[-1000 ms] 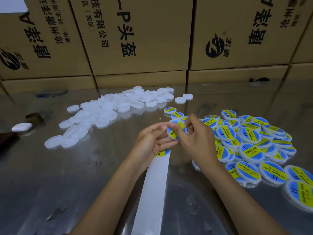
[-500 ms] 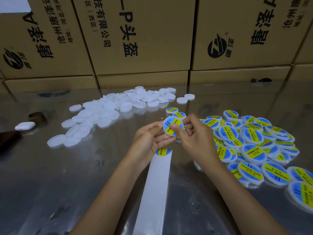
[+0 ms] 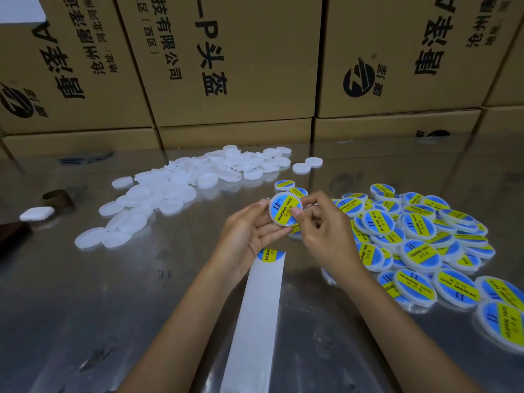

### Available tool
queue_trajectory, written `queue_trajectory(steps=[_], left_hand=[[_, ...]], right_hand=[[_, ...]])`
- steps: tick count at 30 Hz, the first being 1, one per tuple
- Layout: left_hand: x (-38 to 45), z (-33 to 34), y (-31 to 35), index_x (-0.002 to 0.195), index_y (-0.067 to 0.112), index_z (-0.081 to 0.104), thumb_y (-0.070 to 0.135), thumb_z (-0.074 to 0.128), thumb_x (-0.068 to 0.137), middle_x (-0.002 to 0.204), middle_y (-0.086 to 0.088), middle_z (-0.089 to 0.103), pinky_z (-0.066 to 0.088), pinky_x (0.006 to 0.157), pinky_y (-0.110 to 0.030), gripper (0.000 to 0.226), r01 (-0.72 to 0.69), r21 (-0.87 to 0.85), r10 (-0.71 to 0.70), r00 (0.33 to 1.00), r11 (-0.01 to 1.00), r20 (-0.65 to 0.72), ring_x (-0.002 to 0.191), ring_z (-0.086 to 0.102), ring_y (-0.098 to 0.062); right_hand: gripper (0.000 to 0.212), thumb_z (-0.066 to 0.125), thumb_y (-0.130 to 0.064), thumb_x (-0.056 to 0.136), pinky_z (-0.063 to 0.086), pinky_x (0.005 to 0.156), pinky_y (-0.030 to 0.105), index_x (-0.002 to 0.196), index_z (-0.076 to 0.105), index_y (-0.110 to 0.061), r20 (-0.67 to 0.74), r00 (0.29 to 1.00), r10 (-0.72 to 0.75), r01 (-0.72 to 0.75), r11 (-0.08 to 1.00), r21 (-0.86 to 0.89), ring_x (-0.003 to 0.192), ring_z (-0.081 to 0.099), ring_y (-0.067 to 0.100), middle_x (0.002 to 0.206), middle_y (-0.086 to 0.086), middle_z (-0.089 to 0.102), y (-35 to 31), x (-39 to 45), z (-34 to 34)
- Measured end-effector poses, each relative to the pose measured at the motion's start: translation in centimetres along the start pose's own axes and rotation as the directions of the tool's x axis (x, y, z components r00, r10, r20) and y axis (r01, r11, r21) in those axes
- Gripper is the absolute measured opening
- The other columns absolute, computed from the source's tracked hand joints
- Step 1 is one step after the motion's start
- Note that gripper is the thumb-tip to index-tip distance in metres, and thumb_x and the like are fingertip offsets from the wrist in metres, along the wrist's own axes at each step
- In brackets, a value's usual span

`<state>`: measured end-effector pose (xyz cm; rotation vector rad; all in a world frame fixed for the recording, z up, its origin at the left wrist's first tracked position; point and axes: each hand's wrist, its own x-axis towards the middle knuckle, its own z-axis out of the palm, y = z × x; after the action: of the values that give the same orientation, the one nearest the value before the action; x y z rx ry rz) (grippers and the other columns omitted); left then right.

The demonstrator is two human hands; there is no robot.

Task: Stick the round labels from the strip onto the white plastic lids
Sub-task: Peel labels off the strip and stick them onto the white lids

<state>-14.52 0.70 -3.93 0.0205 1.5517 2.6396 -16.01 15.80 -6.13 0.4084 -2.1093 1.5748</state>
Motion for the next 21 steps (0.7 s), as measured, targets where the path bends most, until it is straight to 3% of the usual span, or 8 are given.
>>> queue_trajectory(steps=[2,5,7,9,12,16,19,21], left_hand=[[0.0,0.0,-0.1,0.121,-0.002,0.064,0.021,0.054,0.102,0.111,-0.022,0.073,0.061,0.084,-0.034,0.031,-0.016,0.053,0.015,1.0,0.998,0.02,0.103,0.072,-0.032],[-0.1,-0.2,-0.4,0.123,0.004,0.064,0.017,0.055,0.101,0.113,-0.017,0.074,0.058,0.093,-0.035,0.027,-0.057,0.124,0.055,0.998,0.991,0.014,0.107,0.072,-0.029],[0.1,-0.5,-0.3,0.125,0.004,0.062,0.013,0.053,0.102,0.114,-0.016,0.074,0.057,0.094,-0.035,0.026,-0.063,0.133,0.065,0.998,0.989,-0.01,0.107,0.071,-0.028],[0.2,-0.5,-0.3,0.124,0.004,0.062,0.011,0.052,0.102,0.112,-0.016,0.074,0.058,0.092,-0.036,0.025,-0.064,0.142,0.068,0.997,0.988,-0.023,0.106,0.072,-0.029],[0.1,-0.6,-0.4,0.123,0.004,0.063,0.009,0.05,0.102,0.111,-0.016,0.074,0.06,0.088,-0.036,0.025,-0.072,0.141,0.075,0.997,0.987,-0.021,0.104,0.072,-0.03],[0.2,-0.8,-0.1,0.123,0.005,0.061,0.008,0.045,0.103,0.113,-0.016,0.074,0.062,0.08,-0.034,0.026,-0.055,0.056,0.056,0.998,0.997,-0.014,0.103,0.072,-0.031],[0.5,-1.4,0.4,0.12,0.005,0.061,0.01,0.044,0.102,0.11,-0.016,0.075,0.061,0.073,-0.032,0.025,-0.025,-0.077,0.023,0.999,0.997,-0.028,0.097,0.074,-0.028],[0.9,-2.3,0.7,0.117,0.006,0.062,0.01,0.044,0.102,0.105,-0.015,0.076,0.061,0.07,-0.031,0.024,-0.051,-0.09,0.042,0.994,0.995,-0.105,0.091,0.075,-0.025]], right_hand=[[0.006,0.063,-0.015,0.095,0.032,0.051,0.015,0.092,0.058,-0.014,-0.026,0.999,0.028,-0.028,0.999,-0.019,0.046,0.041,0.005,0.047,-0.012,0.046,0.1,0.1,-0.4],[0.002,0.062,-0.015,0.094,0.039,0.057,0.03,0.095,0.063,-0.016,-0.166,0.983,0.083,-0.113,0.978,-0.178,0.051,0.048,0.008,0.049,-0.01,0.05,0.9,1.0,-1.9],[0.01,0.061,-0.017,0.092,0.042,0.063,0.034,0.1,0.067,-0.017,-0.263,0.958,0.119,-0.203,0.925,-0.322,0.067,0.061,0.017,0.053,-0.009,0.052,1.4,1.5,-3.3],[0.022,0.056,-0.017,0.092,0.04,0.067,0.033,0.111,0.068,-0.017,-0.299,0.939,0.169,-0.295,0.844,-0.449,0.087,0.063,0.031,0.065,-0.007,0.058,2.0,1.7,-4.4],[0.036,0.051,-0.015,0.092,0.043,0.073,0.036,0.126,0.064,-0.015,-0.288,0.926,0.244,-0.37,0.737,-0.565,0.102,0.061,0.037,0.097,0.011,0.071,2.7,1.8,-5.1],[0.034,0.051,-0.015,0.091,0.043,0.072,0.036,0.123,0.063,-0.013,-0.266,0.952,0.153,-0.284,0.769,-0.573,0.098,0.061,0.036,0.093,0.014,0.07,2.3,1.7,-4.8],[0.021,0.054,-0.016,0.091,0.037,0.065,0.031,0.108,0.068,-0.016,-0.194,0.976,0.097,-0.185,0.841,-0.508,0.084,0.061,0.029,0.072,-0.001,0.061,1.6,1.2,-3.2],[0.015,0.057,-0.017,0.09,0.034,0.063,0.029,0.099,0.069,-0.018,-0.106,0.991,0.081,-0.123,0.871,-0.477,0.079,0.059,0.024,0.069,-0.008,0.055,1.1,0.6,-1.9]])
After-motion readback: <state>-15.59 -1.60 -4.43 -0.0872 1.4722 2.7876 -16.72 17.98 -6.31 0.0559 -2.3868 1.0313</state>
